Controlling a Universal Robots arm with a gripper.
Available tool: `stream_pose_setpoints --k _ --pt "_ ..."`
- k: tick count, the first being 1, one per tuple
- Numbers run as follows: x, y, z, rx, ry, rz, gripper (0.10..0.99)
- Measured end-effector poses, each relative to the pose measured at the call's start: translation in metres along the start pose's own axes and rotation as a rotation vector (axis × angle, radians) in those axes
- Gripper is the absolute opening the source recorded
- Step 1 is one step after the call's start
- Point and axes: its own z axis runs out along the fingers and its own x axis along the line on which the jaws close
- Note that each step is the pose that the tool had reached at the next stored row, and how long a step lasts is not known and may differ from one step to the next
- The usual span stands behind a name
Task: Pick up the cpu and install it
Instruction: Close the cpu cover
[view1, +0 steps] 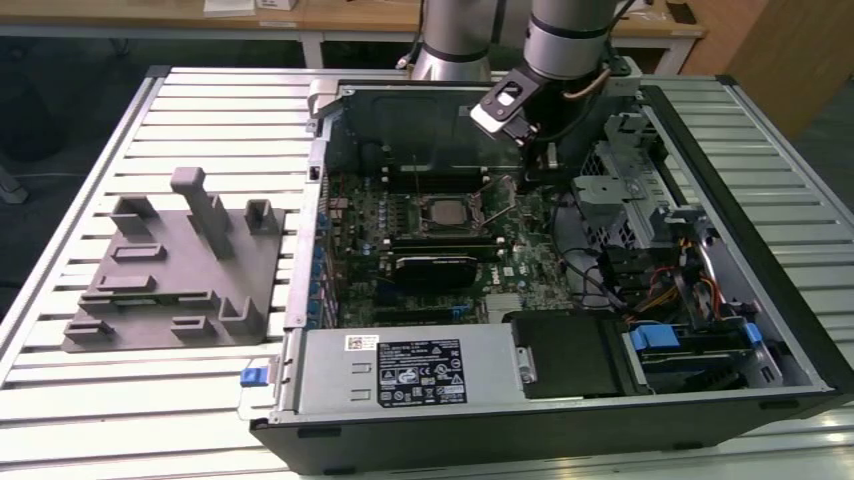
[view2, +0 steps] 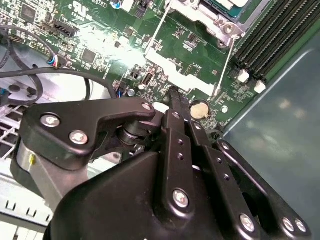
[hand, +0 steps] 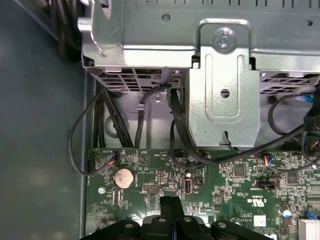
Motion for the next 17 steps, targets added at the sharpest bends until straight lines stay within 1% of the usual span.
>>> stream_pose_setpoints --k 4,7,9,13,17 --pt "0.0 0.0 0.0047 0.0 -0.0003 0.0 0.106" --pt "0.0 -0.0003 0.0054 0.0 -0.0006 0.0 0.106" --pt "0.0 -0.0019 0.0057 0.0 -0.0003 0.0 0.106" --pt "0.0 -0.0091 0.0057 0.0 -0.0004 0.0 0.106" --pt "-0.0001 -0.0191 0.0056 0.0 -0.0004 0.0 0.106"
